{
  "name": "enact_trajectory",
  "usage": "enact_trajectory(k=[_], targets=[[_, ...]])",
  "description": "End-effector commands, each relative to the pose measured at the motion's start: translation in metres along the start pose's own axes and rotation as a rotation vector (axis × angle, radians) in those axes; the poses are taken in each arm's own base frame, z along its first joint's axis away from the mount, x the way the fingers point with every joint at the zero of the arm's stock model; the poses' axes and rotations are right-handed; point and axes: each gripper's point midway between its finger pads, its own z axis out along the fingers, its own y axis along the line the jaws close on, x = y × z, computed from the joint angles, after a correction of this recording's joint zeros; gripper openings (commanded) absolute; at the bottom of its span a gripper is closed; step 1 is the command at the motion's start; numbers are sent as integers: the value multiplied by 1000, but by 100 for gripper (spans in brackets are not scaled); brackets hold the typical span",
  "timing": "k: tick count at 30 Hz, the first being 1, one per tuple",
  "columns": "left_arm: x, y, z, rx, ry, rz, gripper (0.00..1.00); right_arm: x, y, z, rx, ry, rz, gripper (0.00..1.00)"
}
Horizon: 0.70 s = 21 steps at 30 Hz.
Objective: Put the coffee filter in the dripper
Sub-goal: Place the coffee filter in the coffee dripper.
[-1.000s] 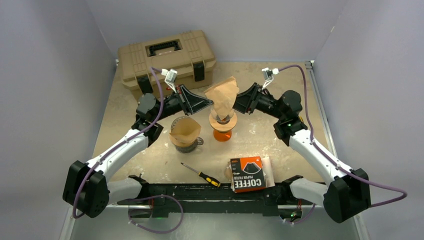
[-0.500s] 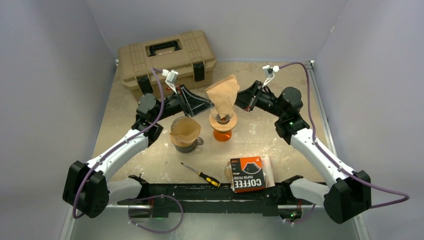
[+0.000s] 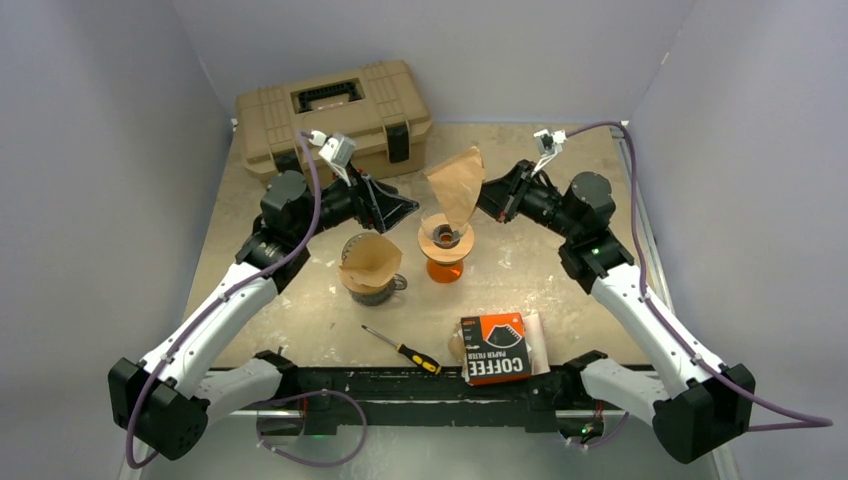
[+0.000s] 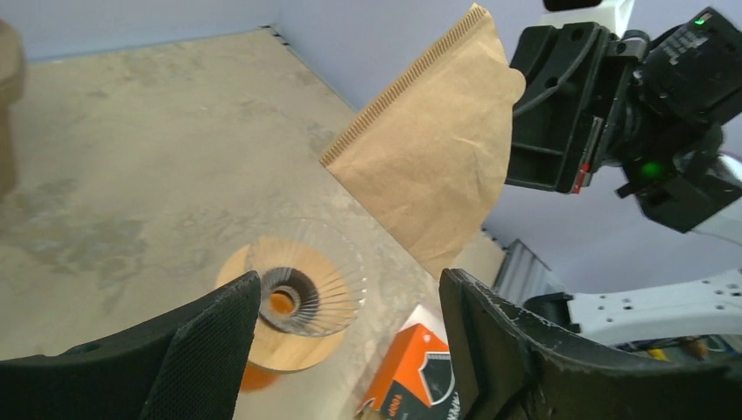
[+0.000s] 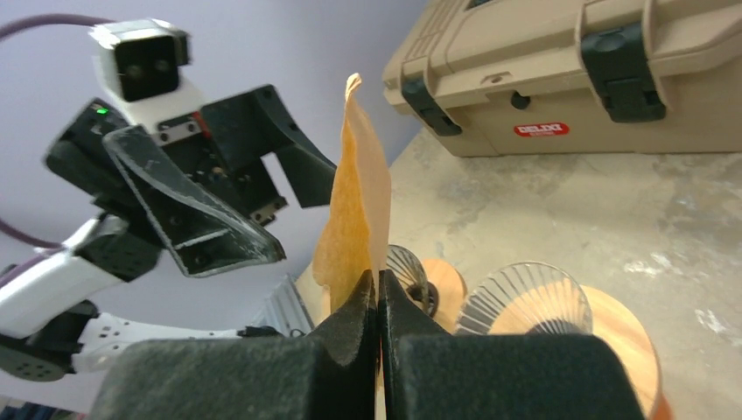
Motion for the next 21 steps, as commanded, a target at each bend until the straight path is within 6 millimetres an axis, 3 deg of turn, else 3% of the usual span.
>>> enact_trajectory(k=[1, 7, 11, 21], targets=[[-3, 23, -15, -148, 41, 179, 75, -11, -5, -2, 74, -12, -65, 0], [-8, 28, -22, -187, 30, 252, 81, -1, -15, -5, 127, 43, -71, 0], [-9, 43, -30, -291, 14, 215, 99, 2, -21, -5, 151, 54, -59, 0], [9, 55, -26, -314, 34, 147, 99, 1, -35, 0, 221, 79, -56, 0]])
